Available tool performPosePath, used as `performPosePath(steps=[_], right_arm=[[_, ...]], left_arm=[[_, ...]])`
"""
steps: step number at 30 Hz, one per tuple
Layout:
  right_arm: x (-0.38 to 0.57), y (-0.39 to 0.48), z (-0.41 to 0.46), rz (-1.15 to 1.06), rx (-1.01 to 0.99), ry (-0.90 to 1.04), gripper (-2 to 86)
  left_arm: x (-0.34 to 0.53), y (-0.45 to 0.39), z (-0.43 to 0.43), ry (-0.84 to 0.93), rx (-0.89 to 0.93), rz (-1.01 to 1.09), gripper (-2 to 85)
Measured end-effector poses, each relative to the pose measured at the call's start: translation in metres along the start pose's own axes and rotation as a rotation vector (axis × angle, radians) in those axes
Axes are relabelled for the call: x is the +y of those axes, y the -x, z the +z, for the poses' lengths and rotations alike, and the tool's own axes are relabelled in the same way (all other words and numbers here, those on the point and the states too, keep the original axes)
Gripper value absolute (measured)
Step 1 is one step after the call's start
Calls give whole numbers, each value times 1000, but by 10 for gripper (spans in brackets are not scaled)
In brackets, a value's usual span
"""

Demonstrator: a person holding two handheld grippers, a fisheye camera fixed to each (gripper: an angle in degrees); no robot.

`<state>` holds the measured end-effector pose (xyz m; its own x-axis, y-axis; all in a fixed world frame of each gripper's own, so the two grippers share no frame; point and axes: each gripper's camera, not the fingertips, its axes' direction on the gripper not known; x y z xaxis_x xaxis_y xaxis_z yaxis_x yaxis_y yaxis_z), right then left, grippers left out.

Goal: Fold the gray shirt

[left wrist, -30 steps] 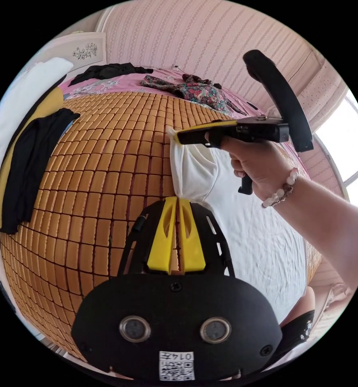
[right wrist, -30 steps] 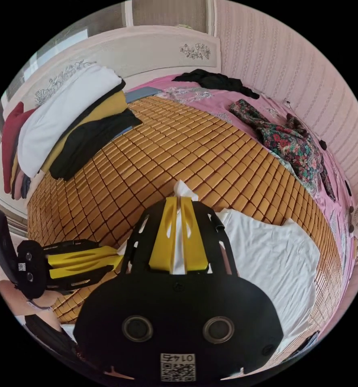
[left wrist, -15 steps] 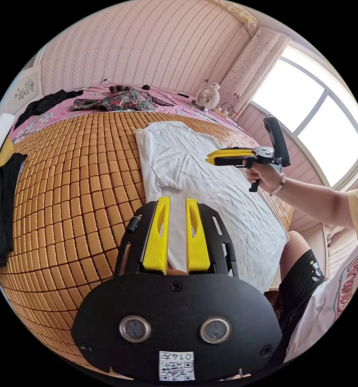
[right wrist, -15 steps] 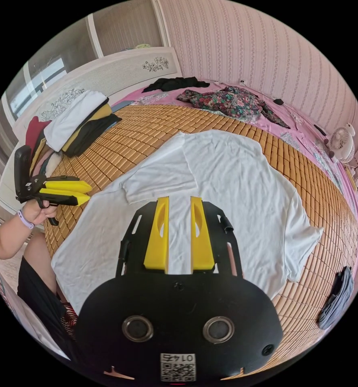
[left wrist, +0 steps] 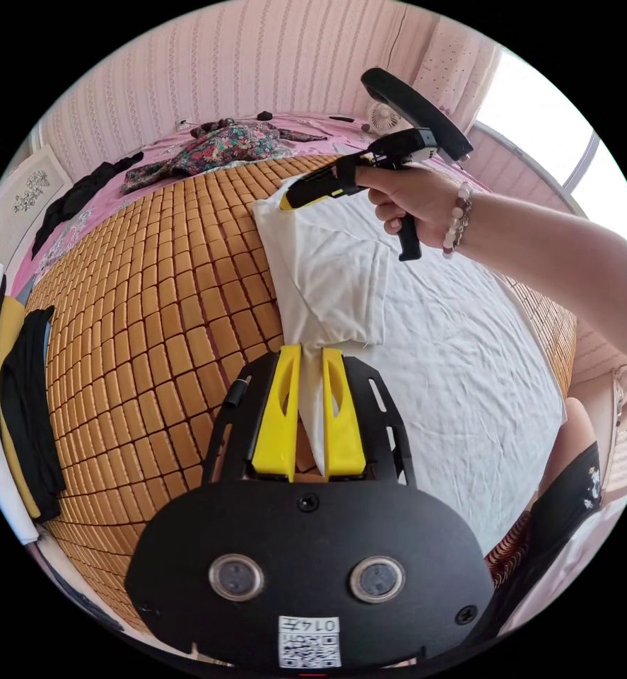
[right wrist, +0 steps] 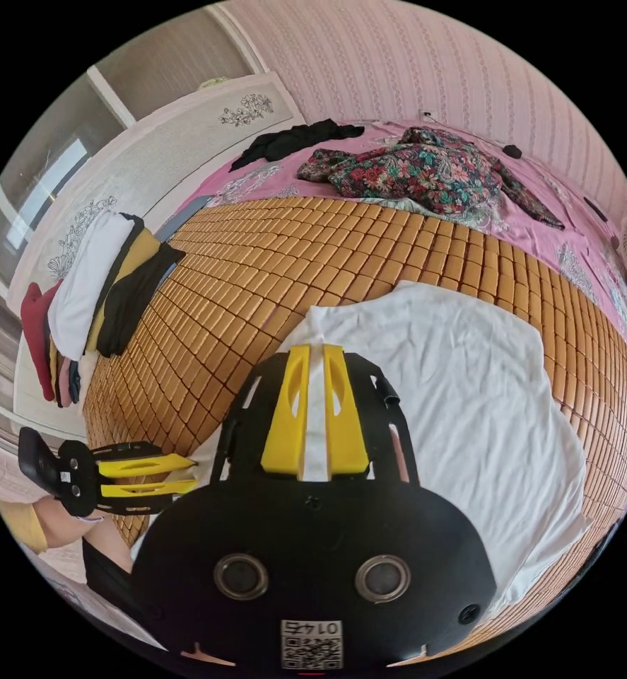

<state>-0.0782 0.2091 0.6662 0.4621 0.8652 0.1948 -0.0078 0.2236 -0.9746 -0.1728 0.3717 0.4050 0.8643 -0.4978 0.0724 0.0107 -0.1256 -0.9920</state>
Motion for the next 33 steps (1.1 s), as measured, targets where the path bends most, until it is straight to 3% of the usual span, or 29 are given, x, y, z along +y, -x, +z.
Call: performPosePath(steps=[5,13,16,22,27,33], right_arm=[[-17,28,-1,-151,55,27,11],[-57,27,-36,-111,-45,-81,24],[-53,32,-52,-109,61,-120,25],[68,8,-168,-128,99,-316,23],[231,-71,-260,168,176,-285,42],[298,-164,-327,502,146,-293,67]], left_arm=[[8,19,21,-45,43,-46,11],[30,42,28,-140,3,-146,14],[40,56,41,-97,32,-213,29],[79,55,26,-159,45,-202,45],[88,18,38,-93,35,-115,46],[28,-47,60,-77,104,-10,45]])
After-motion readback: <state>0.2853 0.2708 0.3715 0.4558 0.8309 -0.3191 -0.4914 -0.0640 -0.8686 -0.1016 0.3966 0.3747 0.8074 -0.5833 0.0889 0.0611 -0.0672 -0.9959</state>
